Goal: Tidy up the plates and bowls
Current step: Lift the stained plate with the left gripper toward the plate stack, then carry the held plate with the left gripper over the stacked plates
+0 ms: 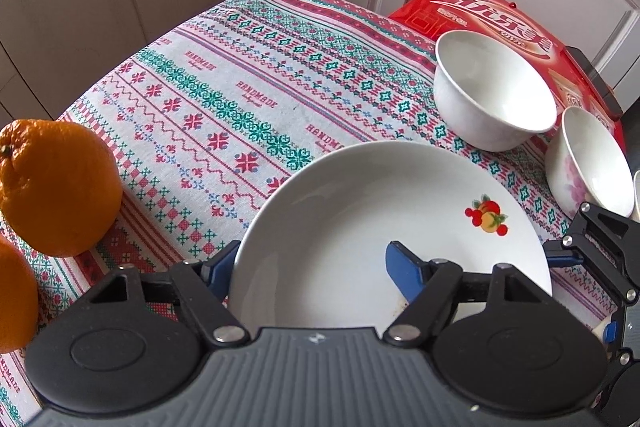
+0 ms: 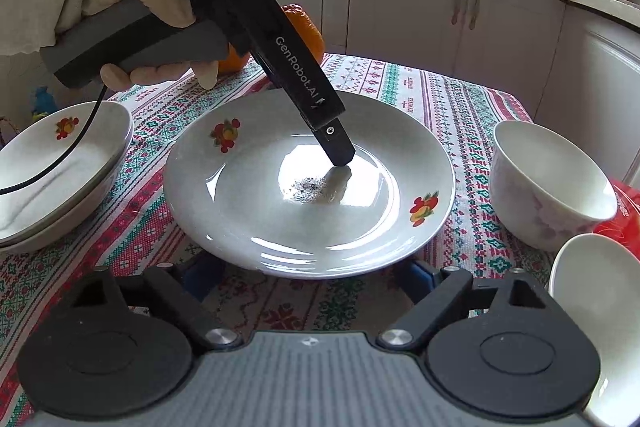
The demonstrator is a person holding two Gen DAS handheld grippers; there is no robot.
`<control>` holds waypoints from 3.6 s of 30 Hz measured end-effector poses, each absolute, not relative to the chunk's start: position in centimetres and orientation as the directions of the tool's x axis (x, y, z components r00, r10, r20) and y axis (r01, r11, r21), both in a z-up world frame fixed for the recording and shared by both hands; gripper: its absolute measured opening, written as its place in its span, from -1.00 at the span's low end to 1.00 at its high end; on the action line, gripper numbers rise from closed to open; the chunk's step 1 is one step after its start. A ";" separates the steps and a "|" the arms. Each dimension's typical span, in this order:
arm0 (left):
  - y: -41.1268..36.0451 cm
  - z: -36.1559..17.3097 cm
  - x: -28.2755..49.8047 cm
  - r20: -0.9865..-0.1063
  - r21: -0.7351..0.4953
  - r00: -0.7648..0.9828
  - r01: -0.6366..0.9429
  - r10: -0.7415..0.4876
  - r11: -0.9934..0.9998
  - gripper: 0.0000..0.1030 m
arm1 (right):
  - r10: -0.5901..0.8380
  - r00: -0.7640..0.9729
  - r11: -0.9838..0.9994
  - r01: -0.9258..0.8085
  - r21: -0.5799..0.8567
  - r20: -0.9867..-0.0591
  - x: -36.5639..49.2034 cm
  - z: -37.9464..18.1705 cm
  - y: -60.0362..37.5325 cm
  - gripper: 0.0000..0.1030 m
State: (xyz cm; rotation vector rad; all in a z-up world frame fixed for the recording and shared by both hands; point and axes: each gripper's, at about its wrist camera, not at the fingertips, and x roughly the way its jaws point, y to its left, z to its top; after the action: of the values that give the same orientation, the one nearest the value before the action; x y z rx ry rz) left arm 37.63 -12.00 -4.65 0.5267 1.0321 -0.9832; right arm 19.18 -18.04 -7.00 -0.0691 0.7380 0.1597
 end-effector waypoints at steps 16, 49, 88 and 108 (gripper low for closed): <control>-11.4 -4.4 37.1 -0.893 -0.075 0.153 0.877 -0.423 0.475 0.47 | 0.111 0.723 0.982 -0.185 -0.036 -0.682 18.8 -6.7 -17.6 0.78; 0.4 1.9 30.1 -0.840 -0.068 0.302 0.765 -0.450 0.641 0.46 | 0.283 0.718 0.907 -0.416 -0.065 -0.636 14.8 -0.7 -11.9 0.78; 10.3 -2.4 28.3 -0.827 -0.205 0.308 0.615 -0.471 0.762 0.46 | 0.352 0.608 0.813 -0.575 -0.089 -0.712 15.1 -1.6 -5.1 0.78; 10.5 -3.0 28.7 -0.833 -0.202 0.299 0.619 -0.466 0.759 0.49 | 0.353 0.605 0.804 -0.586 -0.099 -0.714 15.0 -1.5 -4.7 0.78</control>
State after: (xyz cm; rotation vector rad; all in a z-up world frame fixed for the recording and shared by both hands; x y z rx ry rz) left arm 28.69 10.50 -2.95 0.1693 1.0410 -0.7250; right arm 15.00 -4.70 -1.55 -0.3415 0.7413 0.5558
